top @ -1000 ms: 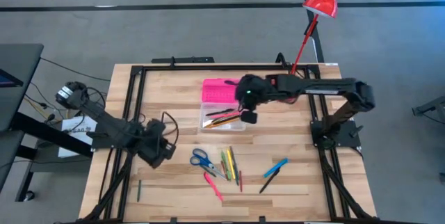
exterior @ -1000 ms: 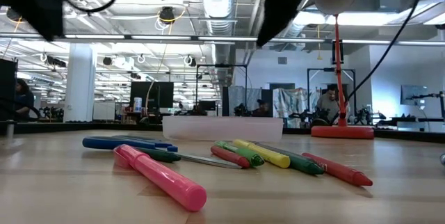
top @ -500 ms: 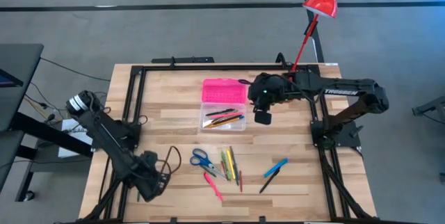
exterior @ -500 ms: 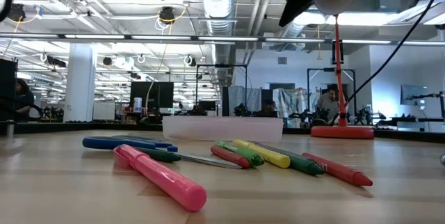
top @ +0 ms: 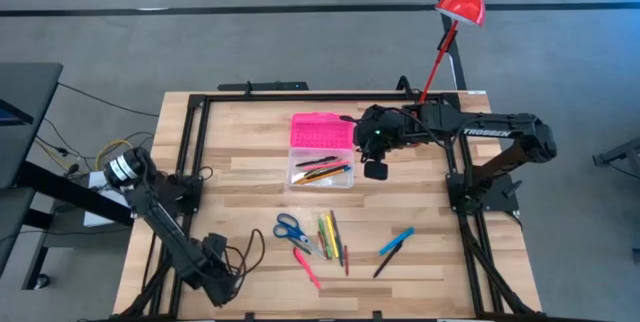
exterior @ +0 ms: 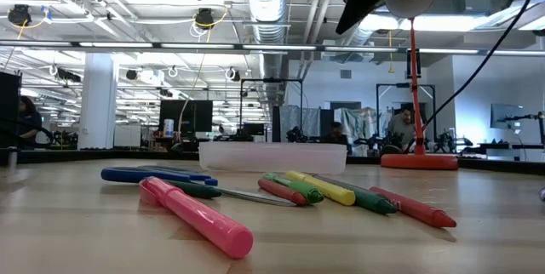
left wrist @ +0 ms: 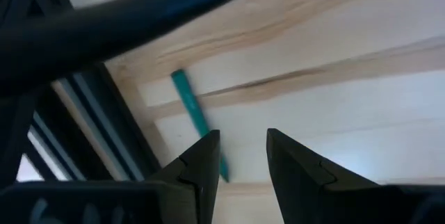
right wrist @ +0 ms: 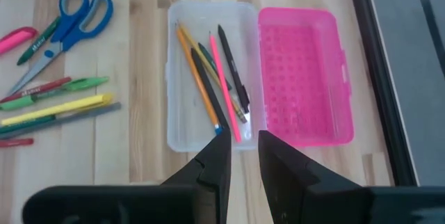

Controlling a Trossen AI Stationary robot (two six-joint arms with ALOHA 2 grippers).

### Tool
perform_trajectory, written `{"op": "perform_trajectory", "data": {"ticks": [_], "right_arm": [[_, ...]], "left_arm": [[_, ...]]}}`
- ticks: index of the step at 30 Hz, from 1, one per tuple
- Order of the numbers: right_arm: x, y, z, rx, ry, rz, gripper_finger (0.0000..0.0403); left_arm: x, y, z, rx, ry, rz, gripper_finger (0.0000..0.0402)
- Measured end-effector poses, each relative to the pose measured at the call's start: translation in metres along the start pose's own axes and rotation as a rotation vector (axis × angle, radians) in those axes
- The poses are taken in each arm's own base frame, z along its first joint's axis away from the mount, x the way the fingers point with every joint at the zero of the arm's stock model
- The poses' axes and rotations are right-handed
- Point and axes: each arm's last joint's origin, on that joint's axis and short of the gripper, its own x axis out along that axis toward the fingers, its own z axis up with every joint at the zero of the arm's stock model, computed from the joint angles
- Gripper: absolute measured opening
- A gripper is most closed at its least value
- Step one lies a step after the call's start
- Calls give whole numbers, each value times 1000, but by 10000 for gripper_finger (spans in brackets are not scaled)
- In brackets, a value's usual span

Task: Pick & place school supplies into a supply box
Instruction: Put the green crayon into the pink supply box

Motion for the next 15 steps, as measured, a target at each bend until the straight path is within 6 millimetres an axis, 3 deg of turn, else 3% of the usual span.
{"op": "perform_trajectory", "data": {"ticks": [15], "right_arm": [[0, 3, 7, 33, -70, 37, 67]], "left_arm": [[14, 20, -14, 89, -126, 111, 114]]}}
